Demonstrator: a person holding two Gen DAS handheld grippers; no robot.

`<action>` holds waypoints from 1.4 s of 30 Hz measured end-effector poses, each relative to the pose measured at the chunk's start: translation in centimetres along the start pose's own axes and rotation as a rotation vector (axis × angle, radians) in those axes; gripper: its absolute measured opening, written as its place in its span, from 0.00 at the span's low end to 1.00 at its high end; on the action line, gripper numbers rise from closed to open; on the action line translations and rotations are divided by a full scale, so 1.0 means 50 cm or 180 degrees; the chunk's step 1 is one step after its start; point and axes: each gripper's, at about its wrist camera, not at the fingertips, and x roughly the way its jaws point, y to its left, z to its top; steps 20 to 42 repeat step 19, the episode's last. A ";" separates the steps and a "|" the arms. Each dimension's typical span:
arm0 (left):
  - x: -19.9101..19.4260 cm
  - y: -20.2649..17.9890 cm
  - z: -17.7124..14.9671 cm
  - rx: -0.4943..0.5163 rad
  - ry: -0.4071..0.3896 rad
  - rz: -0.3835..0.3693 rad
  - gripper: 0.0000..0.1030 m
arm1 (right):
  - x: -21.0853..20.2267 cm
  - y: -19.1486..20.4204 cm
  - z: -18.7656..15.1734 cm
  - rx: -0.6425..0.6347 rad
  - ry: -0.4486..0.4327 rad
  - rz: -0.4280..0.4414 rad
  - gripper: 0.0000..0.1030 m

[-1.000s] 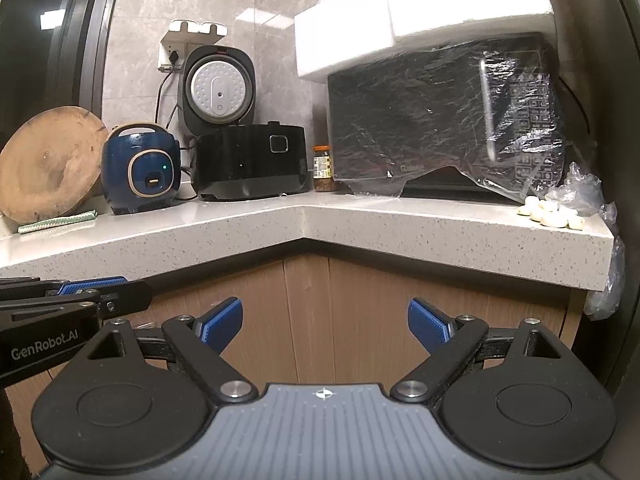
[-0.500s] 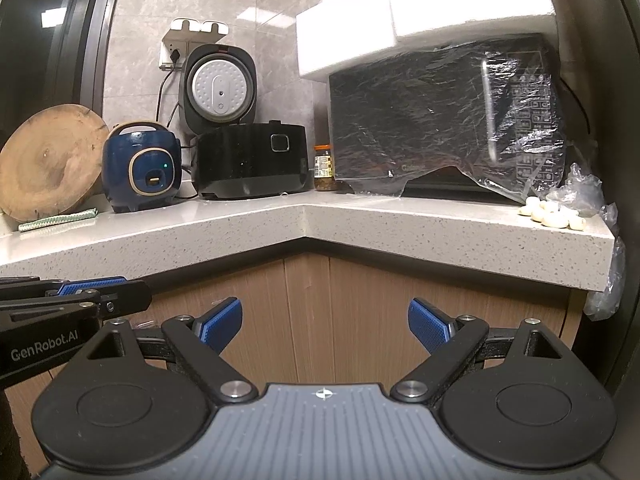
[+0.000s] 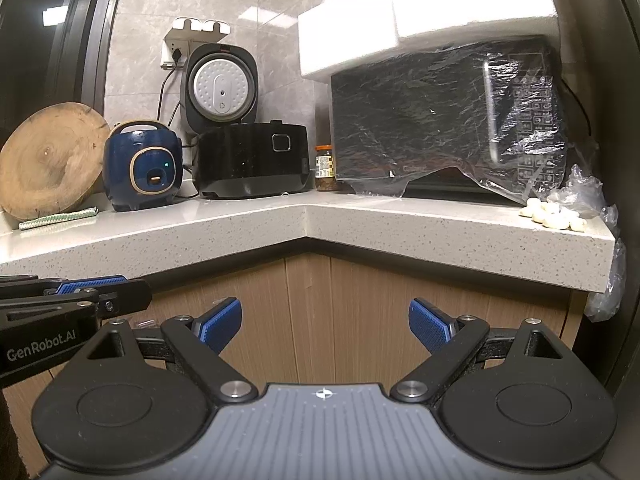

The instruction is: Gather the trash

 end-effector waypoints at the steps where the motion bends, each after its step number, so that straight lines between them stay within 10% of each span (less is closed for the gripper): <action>1: 0.000 0.000 0.000 0.0005 0.0003 -0.0003 0.20 | -0.001 0.000 0.000 0.0000 -0.0004 -0.0003 0.89; 42: 0.020 -0.004 -0.009 0.0114 0.0027 0.0111 0.20 | 0.006 0.003 0.015 -0.0044 -0.0021 -0.0010 0.91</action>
